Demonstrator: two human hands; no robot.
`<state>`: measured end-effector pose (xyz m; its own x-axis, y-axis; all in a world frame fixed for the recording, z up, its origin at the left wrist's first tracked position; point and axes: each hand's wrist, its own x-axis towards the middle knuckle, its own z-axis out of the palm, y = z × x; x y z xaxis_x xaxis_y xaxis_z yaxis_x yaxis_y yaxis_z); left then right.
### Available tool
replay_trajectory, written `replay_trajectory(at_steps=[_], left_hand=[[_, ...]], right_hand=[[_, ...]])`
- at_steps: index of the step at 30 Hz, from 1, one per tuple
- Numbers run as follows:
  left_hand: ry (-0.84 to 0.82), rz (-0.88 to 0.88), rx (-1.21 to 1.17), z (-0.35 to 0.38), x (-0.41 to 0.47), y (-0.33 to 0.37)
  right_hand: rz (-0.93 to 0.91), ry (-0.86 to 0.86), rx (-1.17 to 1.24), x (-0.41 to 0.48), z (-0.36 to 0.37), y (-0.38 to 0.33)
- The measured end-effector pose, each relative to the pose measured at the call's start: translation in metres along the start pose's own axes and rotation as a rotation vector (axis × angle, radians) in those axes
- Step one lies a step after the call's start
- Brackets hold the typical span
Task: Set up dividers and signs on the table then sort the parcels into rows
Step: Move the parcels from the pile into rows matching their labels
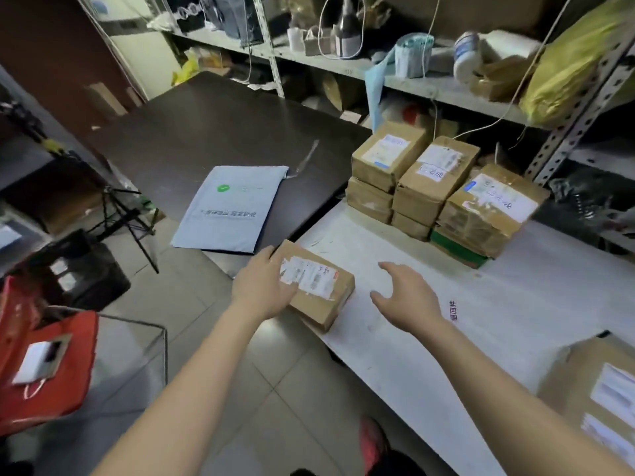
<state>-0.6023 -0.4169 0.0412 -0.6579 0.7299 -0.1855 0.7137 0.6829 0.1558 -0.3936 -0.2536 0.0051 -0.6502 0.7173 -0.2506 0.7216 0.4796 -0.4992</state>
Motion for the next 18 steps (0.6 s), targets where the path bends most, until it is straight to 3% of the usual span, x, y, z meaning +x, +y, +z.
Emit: replay_trajectory(at_steps=[8,12,14,18], left_hand=[[-0.204,-0.101,-0.238,0.047,0.085,-0.069],[-0.299,-0.068,-0.383,0.069,0.111,-0.094],[-0.349,-0.059,-0.481,0.076,0.118,-0.100],[-0.368,0.016,-0.657,0.081,0.129,-0.105]], right_hand=[[0.314,-0.117,0.360,0.051,0.071,-0.021],[0.549,-0.132,0.706,0.051,0.103,-0.043],[0.638,-0.079,0.846,0.046,0.121,-0.055],[0.709,0.129,0.902,0.043,0.139,-0.073]])
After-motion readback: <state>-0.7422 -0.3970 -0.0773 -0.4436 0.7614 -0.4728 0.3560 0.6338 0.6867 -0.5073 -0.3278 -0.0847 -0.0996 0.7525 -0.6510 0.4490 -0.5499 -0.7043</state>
